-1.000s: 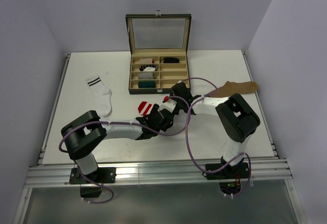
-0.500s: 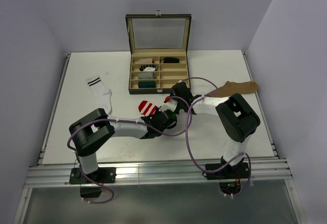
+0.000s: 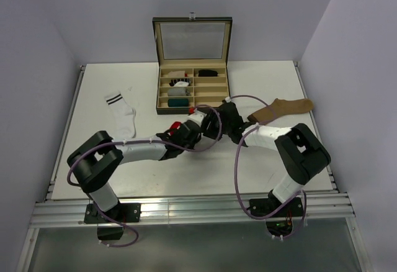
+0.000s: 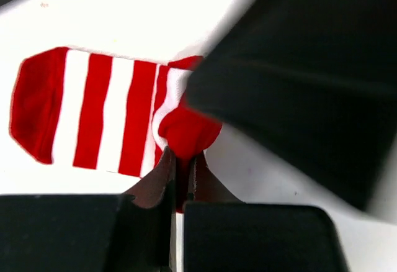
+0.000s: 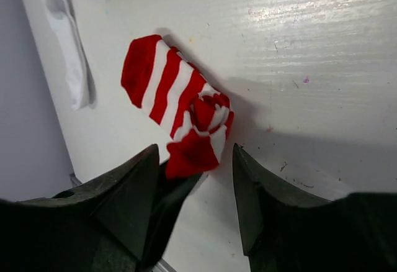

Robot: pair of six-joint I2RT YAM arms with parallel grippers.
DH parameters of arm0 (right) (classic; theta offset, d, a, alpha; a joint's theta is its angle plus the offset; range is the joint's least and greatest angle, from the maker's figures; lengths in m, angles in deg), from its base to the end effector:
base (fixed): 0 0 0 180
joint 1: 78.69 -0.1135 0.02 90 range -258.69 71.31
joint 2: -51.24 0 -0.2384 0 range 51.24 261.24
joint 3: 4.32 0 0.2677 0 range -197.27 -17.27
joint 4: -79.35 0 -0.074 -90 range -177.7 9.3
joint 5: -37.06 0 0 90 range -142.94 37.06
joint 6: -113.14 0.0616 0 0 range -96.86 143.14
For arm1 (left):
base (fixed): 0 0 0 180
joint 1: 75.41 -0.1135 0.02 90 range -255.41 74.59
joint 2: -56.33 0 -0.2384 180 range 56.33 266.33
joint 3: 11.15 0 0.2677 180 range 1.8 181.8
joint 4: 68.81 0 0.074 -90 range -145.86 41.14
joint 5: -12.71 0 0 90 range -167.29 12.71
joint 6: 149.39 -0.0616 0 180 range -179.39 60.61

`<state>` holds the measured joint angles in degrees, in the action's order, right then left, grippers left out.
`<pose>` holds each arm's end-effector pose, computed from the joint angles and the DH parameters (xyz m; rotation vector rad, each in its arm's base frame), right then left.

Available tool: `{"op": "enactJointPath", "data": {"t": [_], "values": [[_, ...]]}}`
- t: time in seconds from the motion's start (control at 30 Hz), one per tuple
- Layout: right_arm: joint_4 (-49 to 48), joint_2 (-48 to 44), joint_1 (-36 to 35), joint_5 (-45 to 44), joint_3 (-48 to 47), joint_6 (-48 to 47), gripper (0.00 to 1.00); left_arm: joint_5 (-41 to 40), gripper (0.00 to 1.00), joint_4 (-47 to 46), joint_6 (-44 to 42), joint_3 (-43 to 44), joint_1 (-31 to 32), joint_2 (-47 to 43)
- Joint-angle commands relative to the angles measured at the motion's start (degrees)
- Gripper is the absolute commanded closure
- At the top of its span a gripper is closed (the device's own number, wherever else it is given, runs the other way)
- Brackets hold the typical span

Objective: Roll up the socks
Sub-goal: Roll the sock at the center of the board.

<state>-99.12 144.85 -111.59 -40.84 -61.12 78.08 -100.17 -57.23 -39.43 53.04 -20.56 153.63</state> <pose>0.2907 0.2035 0.1078 0.3438 2.4206 1.0063 0.2311 -0.2867 0.1118 0.4990 2.2294 -0.2112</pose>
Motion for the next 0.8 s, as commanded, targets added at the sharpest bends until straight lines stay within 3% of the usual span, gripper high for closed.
{"op": "enactJointPath", "data": {"t": [0.0, 0.23, 0.43, 0.77], "values": [[-5.54, -3.86, 0.74, -0.85, 1.49, 1.4, 0.4, 15.88, 0.99, -0.92, 4.55, -2.2, -5.71, -4.3], [-7.82, -1.58, 0.74, 0.91, 1.67, 2.1, 0.34, 36.54, 0.99, -5.3, 11.75, -3.52, -15.55, -1.85], [-8.97, 0.26, 0.56, 1.0, 1.5, 2.28, 0.32, 47.64, 0.99, -11.9, 19.57, -7.64, -21.18, 0.79], [-9.23, 4.83, -0.05, -0.14, 0.88, 2.46, 0.32, 51.44, 0.99, -15.33, 25.12, -8.53, -24.09, 5.97]]}}
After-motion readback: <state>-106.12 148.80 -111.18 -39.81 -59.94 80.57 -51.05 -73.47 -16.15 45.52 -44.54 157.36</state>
